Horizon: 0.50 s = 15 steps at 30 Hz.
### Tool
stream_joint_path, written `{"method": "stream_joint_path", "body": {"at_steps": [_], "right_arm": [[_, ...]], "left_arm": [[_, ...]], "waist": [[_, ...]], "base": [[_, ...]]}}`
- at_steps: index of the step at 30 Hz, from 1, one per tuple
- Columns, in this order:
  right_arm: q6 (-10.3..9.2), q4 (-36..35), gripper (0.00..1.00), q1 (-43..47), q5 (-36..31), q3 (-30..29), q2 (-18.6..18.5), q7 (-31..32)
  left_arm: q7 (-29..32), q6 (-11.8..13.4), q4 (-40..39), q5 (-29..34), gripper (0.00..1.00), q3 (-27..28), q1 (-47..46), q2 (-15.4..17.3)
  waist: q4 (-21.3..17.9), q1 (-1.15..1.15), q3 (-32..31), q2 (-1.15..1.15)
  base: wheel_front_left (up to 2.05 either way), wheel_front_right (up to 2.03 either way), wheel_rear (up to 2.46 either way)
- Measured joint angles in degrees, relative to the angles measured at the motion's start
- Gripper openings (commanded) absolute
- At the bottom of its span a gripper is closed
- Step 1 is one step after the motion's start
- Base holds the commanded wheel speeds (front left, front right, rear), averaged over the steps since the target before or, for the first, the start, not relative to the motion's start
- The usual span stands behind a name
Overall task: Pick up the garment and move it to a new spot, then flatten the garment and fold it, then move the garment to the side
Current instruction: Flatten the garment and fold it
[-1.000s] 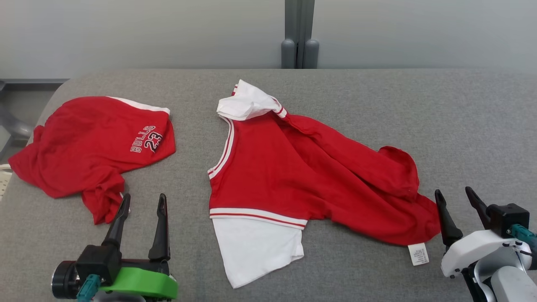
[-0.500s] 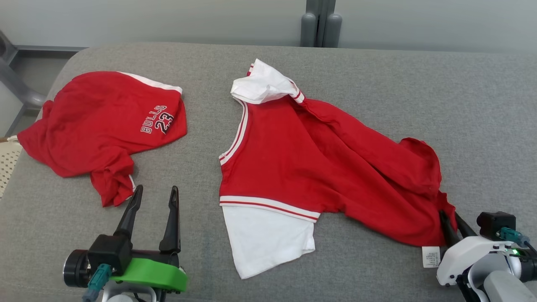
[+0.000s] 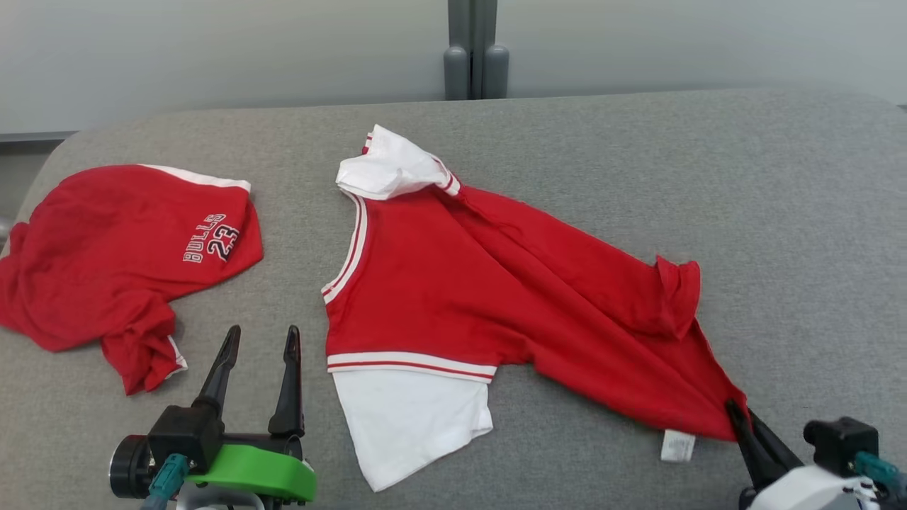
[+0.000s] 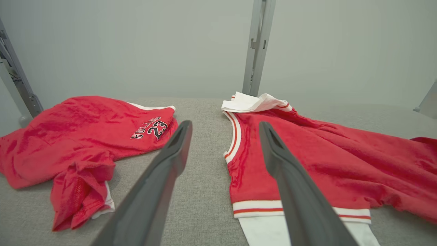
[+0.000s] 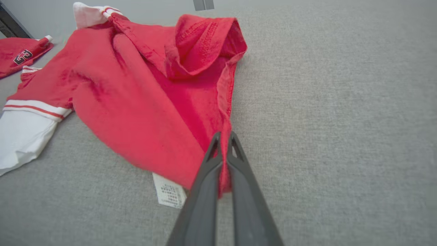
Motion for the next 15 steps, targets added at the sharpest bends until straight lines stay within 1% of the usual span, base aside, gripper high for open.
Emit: {"method": "stream_joint_path", "body": {"at_steps": [3, 8, 12, 15], "right_arm": [[-0.01, -4.4, 0.00, 5.2, 0.0, -1.8, -1.1, 1.8], [-0.01, -10.3, 0.00, 10.0, 0.7, -4.3, -0.9, 4.7], [-0.01, -14.0, 0.00, 9.4, 0.7, -4.6, -0.1, 5.6], [-0.01, -14.6, 0.00, 6.7, 0.2, -4.3, -0.4, 6.1]], "left_arm": [[0.0, 0.1, -0.2, -0.1, 1.00, -0.2, 0.0, 0.0], [0.0, 0.1, -0.4, -0.1, 1.00, -0.3, 0.0, 0.0], [0.0, 0.1, -0.2, -0.3, 1.00, -0.6, 0.0, 0.0], [0.0, 0.1, 0.0, -0.4, 1.00, -1.1, -0.2, 0.0]], "waist": [[-1.2, 0.00, 0.0, 0.00], [-2.3, 0.00, 0.5, 0.00], [-2.1, 0.00, 0.8, 0.00], [-1.5, 0.00, 1.0, 0.00]], "base": [[0.00, 0.00, 0.00], [0.00, 0.00, 0.00], [0.00, 0.00, 0.00], [0.00, 0.00, 0.00]]}}
